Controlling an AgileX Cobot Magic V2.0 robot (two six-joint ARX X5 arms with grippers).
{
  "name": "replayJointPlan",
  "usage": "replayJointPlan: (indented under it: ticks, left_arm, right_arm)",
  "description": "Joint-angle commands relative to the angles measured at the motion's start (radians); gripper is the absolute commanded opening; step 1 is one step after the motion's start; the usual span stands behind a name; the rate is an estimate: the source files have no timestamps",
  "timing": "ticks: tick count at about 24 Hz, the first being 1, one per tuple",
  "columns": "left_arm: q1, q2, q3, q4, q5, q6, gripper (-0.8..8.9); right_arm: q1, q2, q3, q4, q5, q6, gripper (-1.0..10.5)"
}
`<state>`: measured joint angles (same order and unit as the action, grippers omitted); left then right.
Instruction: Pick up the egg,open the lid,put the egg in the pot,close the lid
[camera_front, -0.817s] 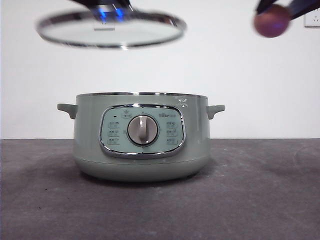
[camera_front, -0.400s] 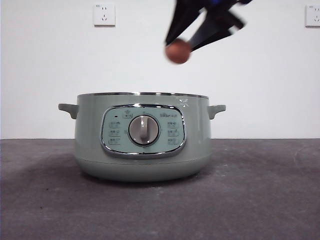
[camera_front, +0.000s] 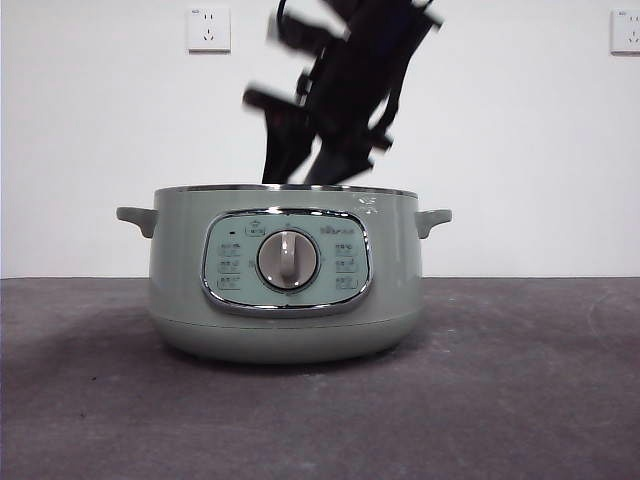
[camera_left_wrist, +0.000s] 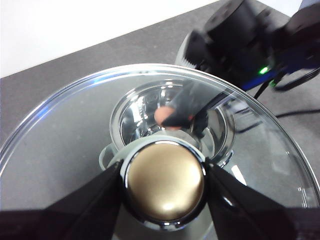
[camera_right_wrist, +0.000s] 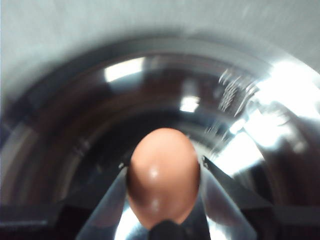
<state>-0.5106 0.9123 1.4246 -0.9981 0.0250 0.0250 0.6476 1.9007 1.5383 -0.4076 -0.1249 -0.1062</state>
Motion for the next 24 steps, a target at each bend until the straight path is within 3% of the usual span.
replayJointPlan:
  ticks: [1, 4, 15, 16, 19, 20, 24]
  left_arm:
    - [0.002, -0.013, 0.003, 0.03, 0.002, -0.006, -0.08]
    - [0.002, -0.013, 0.003, 0.025, 0.002, -0.006, -0.08]
    - [0.001, -0.013, 0.003, 0.024, 0.003, -0.006, -0.08]
    - [0.001, -0.013, 0.003, 0.024, 0.003, -0.005, -0.08]
    - [0.002, -0.01, 0.003, 0.027, 0.002, -0.005, -0.08]
    - [0.002, -0.009, 0.003, 0.029, 0.002, -0.005, -0.08]
    - [0.002, 0.01, 0.003, 0.053, 0.003, -0.001, -0.08]
  right_arm:
    - [0.008, 0.043, 0.002, 0.011, 0.019, -0.046, -0.1]
    - [0.016, 0.071, 0.002, 0.01, 0.057, -0.061, -0.1]
    - [0.016, 0.119, 0.002, -0.047, 0.078, -0.078, 0.0]
    - [0.016, 0.119, 0.002, -0.049, 0.078, -0.077, 0.5]
    - [0.016, 0.112, 0.002, -0.05, 0.079, -0.067, 4.0]
    - [0.016, 0.101, 0.003, -0.047, 0.081, -0.067, 4.6]
    - [0.014, -0.014, 0.003, -0.048, 0.116, -0.059, 4.6]
